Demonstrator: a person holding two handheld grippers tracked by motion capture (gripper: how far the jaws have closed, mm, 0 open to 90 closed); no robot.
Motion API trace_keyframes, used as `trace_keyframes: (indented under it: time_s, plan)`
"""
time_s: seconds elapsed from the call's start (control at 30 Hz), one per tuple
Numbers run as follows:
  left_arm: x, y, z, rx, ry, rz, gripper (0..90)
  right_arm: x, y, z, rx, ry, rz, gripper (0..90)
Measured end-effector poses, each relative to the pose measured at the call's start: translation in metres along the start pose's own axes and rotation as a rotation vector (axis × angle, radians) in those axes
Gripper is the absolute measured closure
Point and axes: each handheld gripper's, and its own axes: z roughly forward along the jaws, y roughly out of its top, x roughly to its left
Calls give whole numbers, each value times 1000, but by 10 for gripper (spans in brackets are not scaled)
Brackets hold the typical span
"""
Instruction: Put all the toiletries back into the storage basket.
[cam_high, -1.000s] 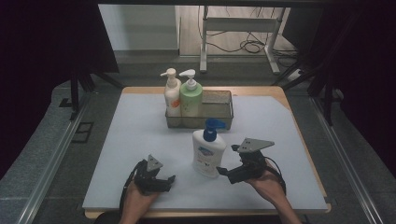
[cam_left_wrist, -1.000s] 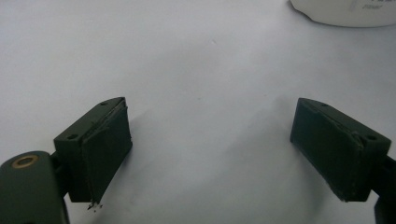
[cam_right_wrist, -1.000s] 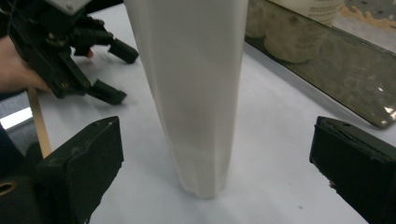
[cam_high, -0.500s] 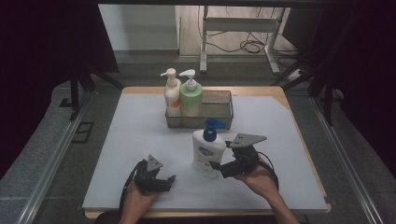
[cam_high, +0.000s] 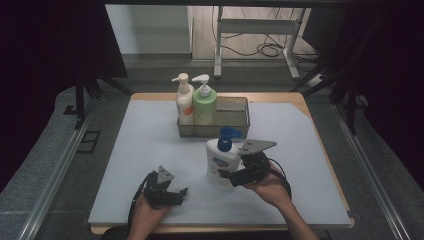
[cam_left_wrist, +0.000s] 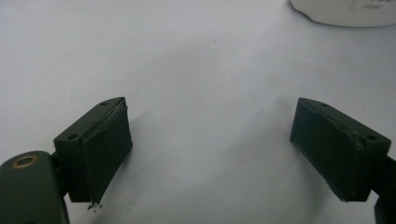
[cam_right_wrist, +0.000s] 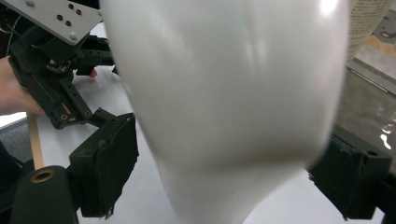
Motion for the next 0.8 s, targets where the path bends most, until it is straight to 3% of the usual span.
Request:
trace_keyframes:
  time_s: [0.3, 0.57, 0.8]
  plan:
    - [0, 0, 0, -1, 0, 0, 118, 0, 6, 7, 7, 5, -12, 219]
    - [0, 0, 0, 0, 0, 0, 118, 1, 8, 11, 7, 26, -33, 351]
    - [0, 0, 0, 0, 0, 0, 118, 2, 9, 11, 13, 20, -49, 364]
